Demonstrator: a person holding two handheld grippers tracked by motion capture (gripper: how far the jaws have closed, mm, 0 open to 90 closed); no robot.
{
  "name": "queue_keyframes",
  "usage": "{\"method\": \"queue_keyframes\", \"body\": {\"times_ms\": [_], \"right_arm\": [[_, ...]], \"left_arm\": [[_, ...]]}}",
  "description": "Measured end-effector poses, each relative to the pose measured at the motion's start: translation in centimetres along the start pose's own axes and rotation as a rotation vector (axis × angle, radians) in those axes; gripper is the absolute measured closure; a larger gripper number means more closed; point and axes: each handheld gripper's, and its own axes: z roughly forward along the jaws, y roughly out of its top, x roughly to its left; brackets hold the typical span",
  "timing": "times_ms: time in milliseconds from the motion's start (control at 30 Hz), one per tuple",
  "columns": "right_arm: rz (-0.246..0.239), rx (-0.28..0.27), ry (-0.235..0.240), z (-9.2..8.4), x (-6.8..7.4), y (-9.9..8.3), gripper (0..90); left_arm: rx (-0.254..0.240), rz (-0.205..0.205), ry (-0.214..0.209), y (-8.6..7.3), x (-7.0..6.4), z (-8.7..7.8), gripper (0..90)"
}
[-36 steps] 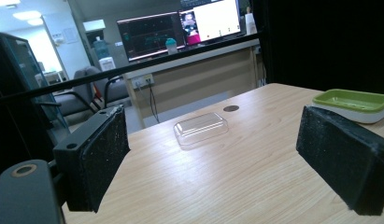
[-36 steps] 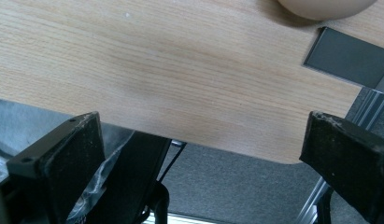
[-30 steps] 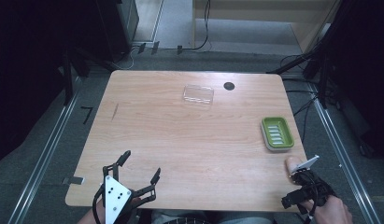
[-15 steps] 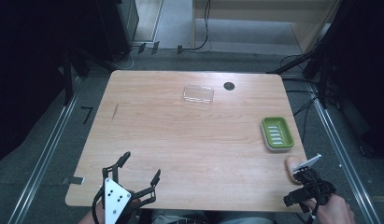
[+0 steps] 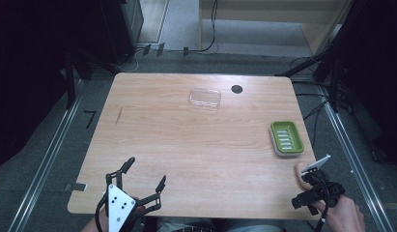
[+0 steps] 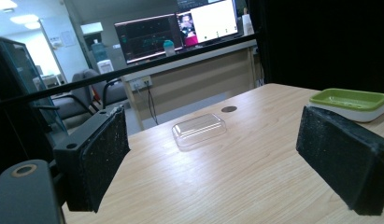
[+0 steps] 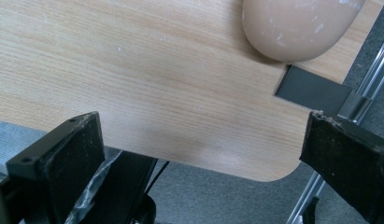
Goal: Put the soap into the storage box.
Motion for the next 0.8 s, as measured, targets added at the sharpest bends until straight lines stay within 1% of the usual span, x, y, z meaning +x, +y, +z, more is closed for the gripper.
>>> {"method": "queue_keyframes", "body": {"times_ms": [67, 133, 167, 233, 267, 433, 467, 633, 667, 800], "right_arm": [[0.000, -0.006, 0.006, -0.1, -0.1, 0.2, 0.0], [0.004, -0.007, 0.003, -0.2, -0.1, 0.3, 0.0], [0.001, -0.009, 0.002, -0.2, -0.2, 0.6, 0.0], [-0.001, -0.010, 0.000, -0.3, -0.2, 0.8, 0.0], [0.003, -0.016, 0.000, -0.4, -0.3, 1.1, 0.0], [0.000, -0.016, 0.000, -0.5, -0.5, 1.6, 0.0], [0.007, -0.019, 0.002, -0.6, -0.7, 1.8, 0.0], [0.006, -0.024, 0.006, -0.7, -1.2, 2.2, 0.0], [0.014, -0.026, 0.006, -0.8, -1.3, 2.3, 0.0], [0.021, -0.029, 0.009, -0.7, -1.8, 2.9, 0.0]], "left_arm": [[-0.001, -0.009, 0.005, 0.0, 0.0, 0.0, 9.9], [0.000, -0.007, 0.004, 0.0, 0.0, 0.0, 9.9], [0.000, 0.002, -0.004, 0.0, 0.0, 0.1, 9.9], [0.000, 0.002, -0.003, 0.0, 0.0, 0.1, 9.9], [-0.002, -0.004, 0.002, 0.0, 0.0, 0.0, 9.9], [0.000, 0.005, -0.004, 0.0, -0.1, 0.1, 9.9], [-0.001, 0.001, -0.001, 0.0, 0.0, 0.0, 9.9], [-0.002, 0.001, -0.001, 0.0, -0.1, 0.1, 9.9], [-0.002, 0.000, -0.001, 0.0, -0.1, 0.1, 9.9], [0.000, 0.002, -0.004, 0.0, -0.1, 0.1, 9.9]]}}
